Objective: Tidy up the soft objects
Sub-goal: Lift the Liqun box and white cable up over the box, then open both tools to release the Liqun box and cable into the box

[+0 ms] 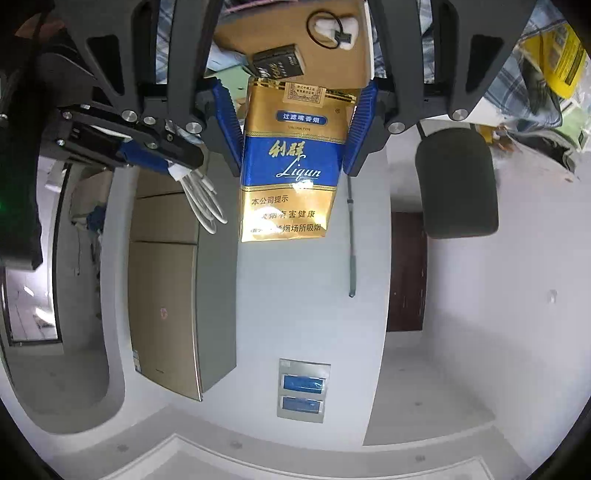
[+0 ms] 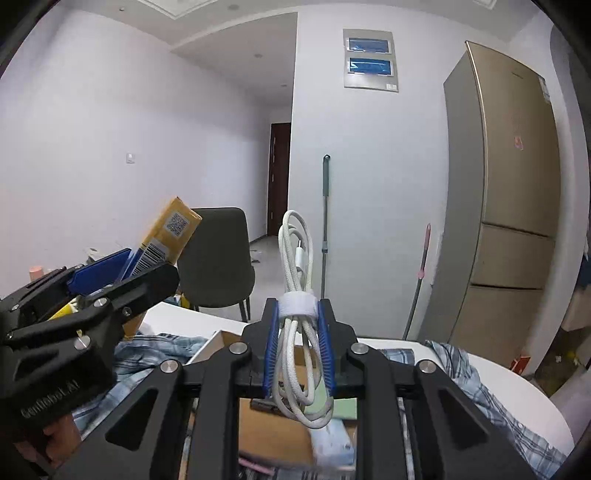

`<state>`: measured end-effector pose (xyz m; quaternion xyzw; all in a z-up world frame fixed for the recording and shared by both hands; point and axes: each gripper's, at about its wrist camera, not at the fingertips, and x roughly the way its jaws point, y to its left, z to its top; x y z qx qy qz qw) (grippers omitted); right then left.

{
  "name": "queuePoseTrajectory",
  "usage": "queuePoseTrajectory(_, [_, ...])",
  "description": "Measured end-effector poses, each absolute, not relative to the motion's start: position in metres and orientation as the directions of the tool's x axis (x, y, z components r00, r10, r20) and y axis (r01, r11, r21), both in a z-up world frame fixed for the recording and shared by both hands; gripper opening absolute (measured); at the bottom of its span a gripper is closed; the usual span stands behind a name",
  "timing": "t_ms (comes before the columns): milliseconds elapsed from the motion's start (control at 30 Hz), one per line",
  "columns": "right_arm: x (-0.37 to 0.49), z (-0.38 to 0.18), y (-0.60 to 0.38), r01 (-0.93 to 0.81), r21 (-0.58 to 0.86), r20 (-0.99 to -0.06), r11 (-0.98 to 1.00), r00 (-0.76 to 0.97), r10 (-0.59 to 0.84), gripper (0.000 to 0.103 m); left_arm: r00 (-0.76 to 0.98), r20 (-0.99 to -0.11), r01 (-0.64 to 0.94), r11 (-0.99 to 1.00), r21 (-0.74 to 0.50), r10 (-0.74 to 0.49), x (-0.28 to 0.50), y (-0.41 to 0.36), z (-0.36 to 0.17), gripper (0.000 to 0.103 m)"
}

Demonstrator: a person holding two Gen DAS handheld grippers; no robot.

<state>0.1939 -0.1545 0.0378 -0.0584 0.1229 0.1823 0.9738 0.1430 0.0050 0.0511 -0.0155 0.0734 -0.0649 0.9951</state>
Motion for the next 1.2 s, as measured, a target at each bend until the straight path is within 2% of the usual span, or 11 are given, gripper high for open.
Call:
queuePoseTrajectory(233, [0.221, -0.001, -0.156, -0.374, -0.036, -0.254, 0.927, 0.9, 0.353, 0.02, 0.985, -0.132, 0.095, 0.991, -0.097, -0.108, 0.176, 0.007, 0.026, 0.056])
queuePoseTrajectory(333, [0.229, -0.019, -0.162, -0.372, 0.013, -0.255, 0.928, 0.896, 0.363, 0.02, 0.985, -0.131, 0.099, 0.99, -0.097, -0.111, 0.185, 0.009, 0.015, 0.056])
queuePoseTrajectory(533, [0.239, -0.038, -0.162, -0.362, 0.002, -0.266, 0.932, 0.898, 0.349, 0.02, 0.982, -0.171, 0.074, 0.995, -0.071, -0.085, 0.2, 0.006, -0.013, 0.056])
queuePoseTrajectory(867, [0.238, -0.044, -0.163, -0.37, -0.009, -0.283, 0.929, 0.892, 0.353, 0.02, 0.981, -0.181, 0.071, 0.997, -0.029, -0.075, 0.203, -0.005, -0.022, 0.056])
queuePoseTrajectory(1133, [0.238, -0.043, -0.163, -0.366, -0.006, -0.284, 0.93, 0.893, 0.35, 0.02, 0.979, -0.185, 0.069, 0.995, -0.065, -0.08, 0.202, 0.003, -0.024, 0.059])
queuePoseTrajectory(1167, [0.238, -0.043, -0.163, -0.366, -0.007, -0.286, 0.93, 0.892, 0.349, 0.023, 0.979, -0.183, 0.072, 0.995, -0.07, -0.083, 0.202, 0.004, -0.024, 0.06])
queuePoseTrajectory(1200, [0.238, -0.043, -0.163, -0.367, -0.007, -0.287, 0.93, 0.892, 0.349, 0.032, 0.981, -0.181, 0.062, 0.996, -0.071, -0.074, 0.202, 0.005, -0.024, 0.065])
